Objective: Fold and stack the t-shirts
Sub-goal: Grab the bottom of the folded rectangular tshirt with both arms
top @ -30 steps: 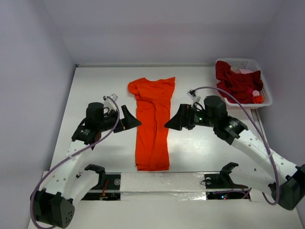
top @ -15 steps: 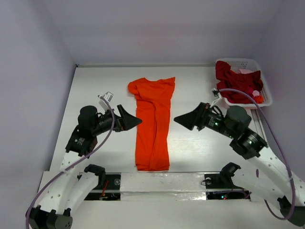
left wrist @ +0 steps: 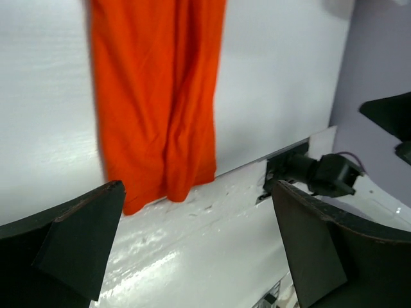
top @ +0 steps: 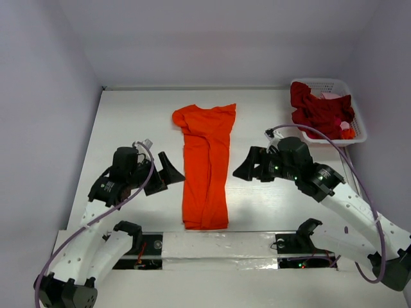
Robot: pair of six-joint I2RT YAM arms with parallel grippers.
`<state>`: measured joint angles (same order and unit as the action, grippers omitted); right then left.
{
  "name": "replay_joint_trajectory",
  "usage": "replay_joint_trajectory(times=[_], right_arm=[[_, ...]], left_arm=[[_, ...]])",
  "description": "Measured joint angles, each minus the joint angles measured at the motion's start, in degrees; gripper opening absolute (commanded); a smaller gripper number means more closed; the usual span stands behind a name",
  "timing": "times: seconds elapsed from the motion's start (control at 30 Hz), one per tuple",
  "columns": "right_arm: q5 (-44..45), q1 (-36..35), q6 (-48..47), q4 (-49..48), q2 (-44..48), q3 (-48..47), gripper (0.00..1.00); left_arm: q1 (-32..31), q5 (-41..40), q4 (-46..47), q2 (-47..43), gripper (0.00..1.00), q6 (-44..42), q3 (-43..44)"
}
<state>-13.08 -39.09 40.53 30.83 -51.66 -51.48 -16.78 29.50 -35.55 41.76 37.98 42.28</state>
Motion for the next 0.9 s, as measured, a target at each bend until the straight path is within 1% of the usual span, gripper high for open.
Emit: replay_joint_trajectory(times=[0.17, 0.3, 0.4, 0.5, 0.63, 0.77, 0.9], right_arm=[[-2.91, -0.28, -0.02, 2.45, -0.11, 2.40, 0.90], [-3.80, -0.39, 0.28, 2.45, -0.94, 6.21, 0.89], [-3.80, -0.44, 1.70, 0.66, -0.61, 9.18, 0.89], [-3.93, -0.87, 2.86, -2.23, -1.62, 11.34, 0.89], [-4.09, -3.50, 4.11, -8.22, -8.24, 12.48, 0.89], [-3.32, -8.50, 5.27, -12.09, -14.25, 12.57, 0.89], [-1.81, -12.33, 6.29, -13.53, -16.63, 12.52, 0.89]], left_arm=[[-1.11, -2.16, -5.95, -0.17, 0.99, -0.66, -2.19], [-1.33, -0.17, -5.09, -1.81, 0.99, 0.55, -3.96], [-1.70, 1.55, -0.31, -4.33, 0.97, 3.34, -7.17], [-3.21, 3.96, 6.01, -5.62, 0.96, 7.65, -13.84], [-7.98, 4.04, 12.11, -3.19, 0.97, 12.46, -21.46], [-13.92, 1.84, 15.67, 0.92, 0.97, 14.69, -22.99], [-19.50, -0.72, 19.45, 5.09, 0.97, 16.04, -22.91]])
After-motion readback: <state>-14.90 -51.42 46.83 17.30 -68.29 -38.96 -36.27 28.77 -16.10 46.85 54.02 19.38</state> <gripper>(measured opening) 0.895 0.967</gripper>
